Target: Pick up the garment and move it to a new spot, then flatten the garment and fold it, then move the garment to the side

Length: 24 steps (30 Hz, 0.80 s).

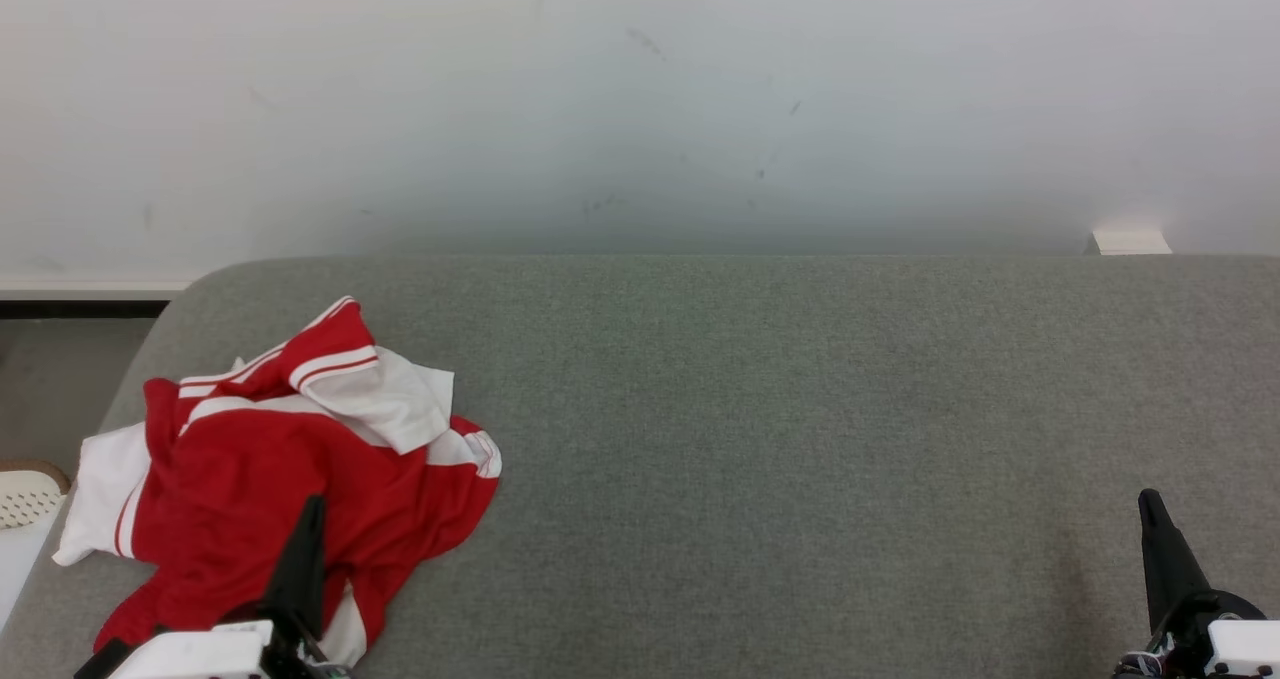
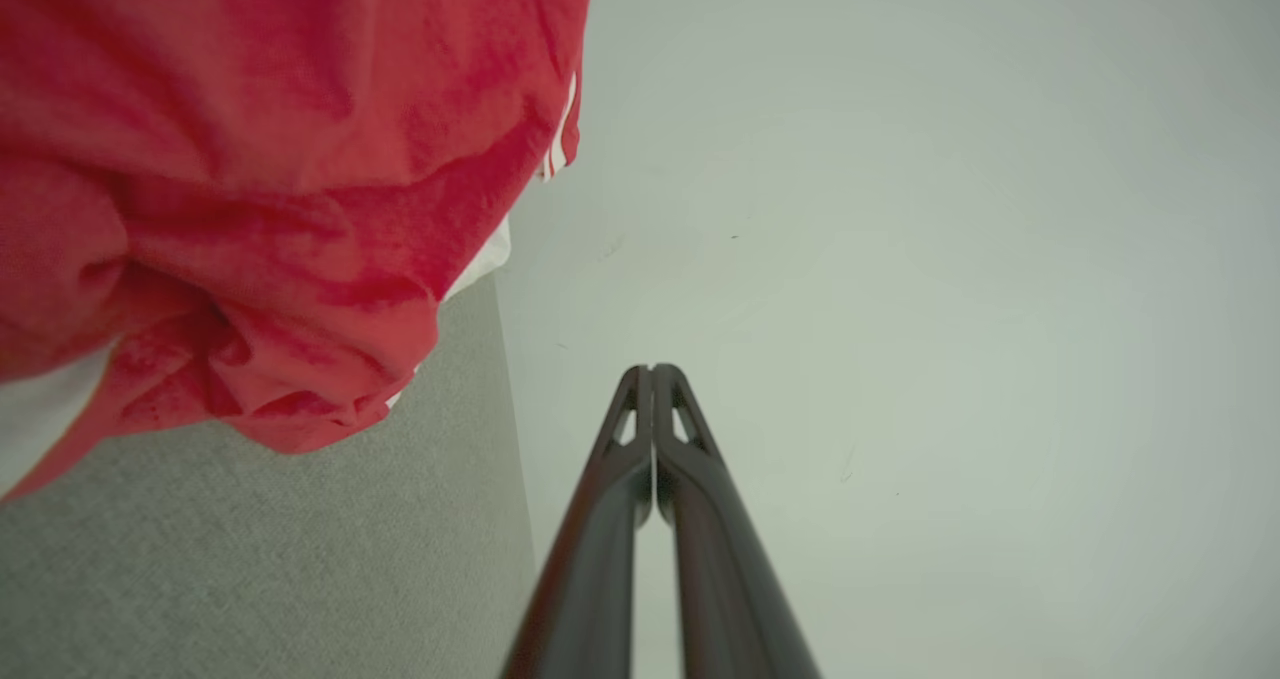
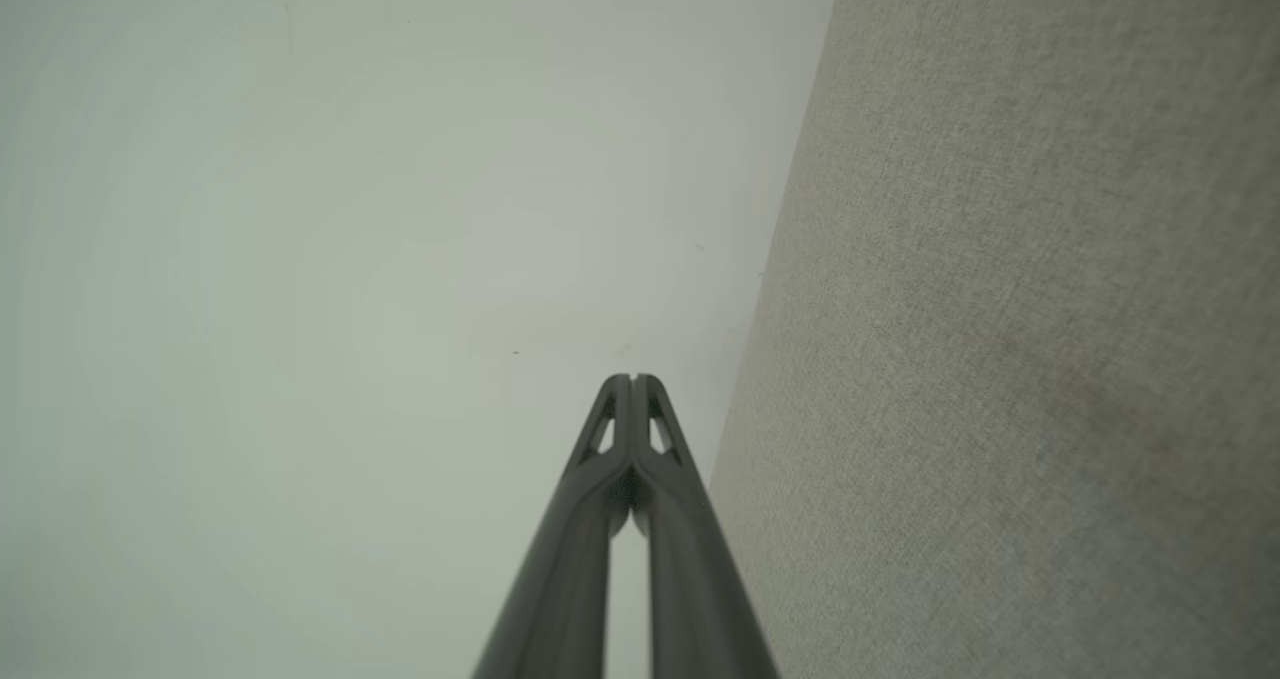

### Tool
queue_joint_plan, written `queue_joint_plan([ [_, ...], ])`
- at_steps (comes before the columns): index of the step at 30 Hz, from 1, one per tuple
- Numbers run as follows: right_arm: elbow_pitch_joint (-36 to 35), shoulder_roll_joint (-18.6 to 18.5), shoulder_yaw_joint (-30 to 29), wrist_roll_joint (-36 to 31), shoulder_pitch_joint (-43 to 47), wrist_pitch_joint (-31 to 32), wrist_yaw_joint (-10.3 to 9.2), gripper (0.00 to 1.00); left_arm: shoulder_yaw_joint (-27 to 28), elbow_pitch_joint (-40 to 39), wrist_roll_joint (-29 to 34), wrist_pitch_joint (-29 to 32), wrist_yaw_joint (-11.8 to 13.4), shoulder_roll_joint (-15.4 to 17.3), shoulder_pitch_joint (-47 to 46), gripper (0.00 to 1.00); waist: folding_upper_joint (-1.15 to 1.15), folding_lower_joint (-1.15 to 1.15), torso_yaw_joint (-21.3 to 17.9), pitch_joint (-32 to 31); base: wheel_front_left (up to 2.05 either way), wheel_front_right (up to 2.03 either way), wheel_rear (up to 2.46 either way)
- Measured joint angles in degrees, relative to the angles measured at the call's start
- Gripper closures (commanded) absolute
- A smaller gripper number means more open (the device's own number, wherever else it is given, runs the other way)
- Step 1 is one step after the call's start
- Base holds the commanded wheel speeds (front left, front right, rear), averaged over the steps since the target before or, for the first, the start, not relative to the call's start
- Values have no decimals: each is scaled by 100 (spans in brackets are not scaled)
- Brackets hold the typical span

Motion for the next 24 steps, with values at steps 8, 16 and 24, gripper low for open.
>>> queue_joint_plan([
  [8, 0, 0, 0, 0, 0, 0, 0, 100, 0, 0, 0, 0, 0, 0, 0, 100, 0, 0, 0, 0, 0, 0, 0],
  [16, 0, 0, 0, 0, 0, 0, 0, 100, 0, 0, 0, 0, 0, 0, 0, 100, 0, 0, 0, 0, 0, 0, 0],
  [24, 0, 0, 0, 0, 0, 0, 0, 100, 0, 0, 0, 0, -1, 0, 0, 100, 0, 0, 0, 0, 0, 0, 0],
])
